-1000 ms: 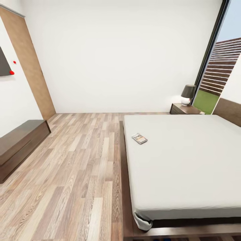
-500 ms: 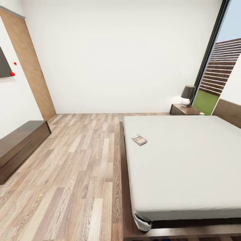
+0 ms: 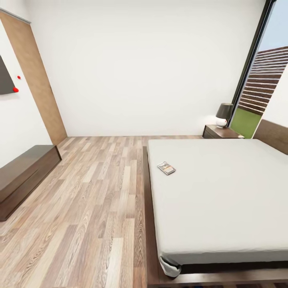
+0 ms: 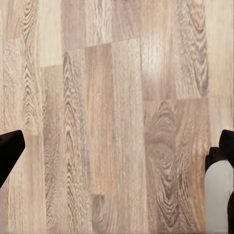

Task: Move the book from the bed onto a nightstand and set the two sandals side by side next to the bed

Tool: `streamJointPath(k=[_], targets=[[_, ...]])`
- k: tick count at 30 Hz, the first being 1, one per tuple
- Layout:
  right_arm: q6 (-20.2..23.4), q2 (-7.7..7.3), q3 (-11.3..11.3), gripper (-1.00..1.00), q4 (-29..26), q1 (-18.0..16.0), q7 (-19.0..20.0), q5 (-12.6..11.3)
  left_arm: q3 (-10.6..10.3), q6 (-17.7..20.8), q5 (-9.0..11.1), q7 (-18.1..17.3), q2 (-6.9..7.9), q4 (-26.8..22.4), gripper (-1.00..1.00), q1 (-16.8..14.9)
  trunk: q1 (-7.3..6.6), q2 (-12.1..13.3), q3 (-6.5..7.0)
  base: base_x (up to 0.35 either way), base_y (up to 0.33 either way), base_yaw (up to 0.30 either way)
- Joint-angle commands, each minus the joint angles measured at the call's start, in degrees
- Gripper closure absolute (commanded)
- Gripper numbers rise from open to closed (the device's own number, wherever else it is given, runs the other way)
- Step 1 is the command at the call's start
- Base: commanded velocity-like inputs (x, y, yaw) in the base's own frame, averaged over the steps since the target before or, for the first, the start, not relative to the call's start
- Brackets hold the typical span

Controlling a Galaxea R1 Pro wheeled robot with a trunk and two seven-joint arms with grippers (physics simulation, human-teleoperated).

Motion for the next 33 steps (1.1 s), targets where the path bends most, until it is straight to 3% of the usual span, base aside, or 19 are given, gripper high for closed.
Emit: streamJointPath(k=[1,11,33], targets=[[-0.3,-0.03,-0.5,-1.00,0.2,-0.1,0.1,0.5,-0.5,-0.2,0.6,0.1,-0.38,0.0,-1.00,0.0,-0.23,0.4,0.13,0.000,0.000,0.000],[-0.3,0.05,-0.5,-1.00,0.2,-0.1,0.1,0.5,-0.6,-0.2,0.5,0.1,-2.63,0.1,-1.00,0.0,-2.42,4.4,1.92,0.000,0.000,0.000],[-0.3,0.04,-0.5,-1.00,0.2,-0.1,0.1,0.5,-0.6,-0.1,0.5,0.1,-3.18,0.1,-1.00,0.0,-7.25,13.2,5.87,0.000,0.000,0.000]])
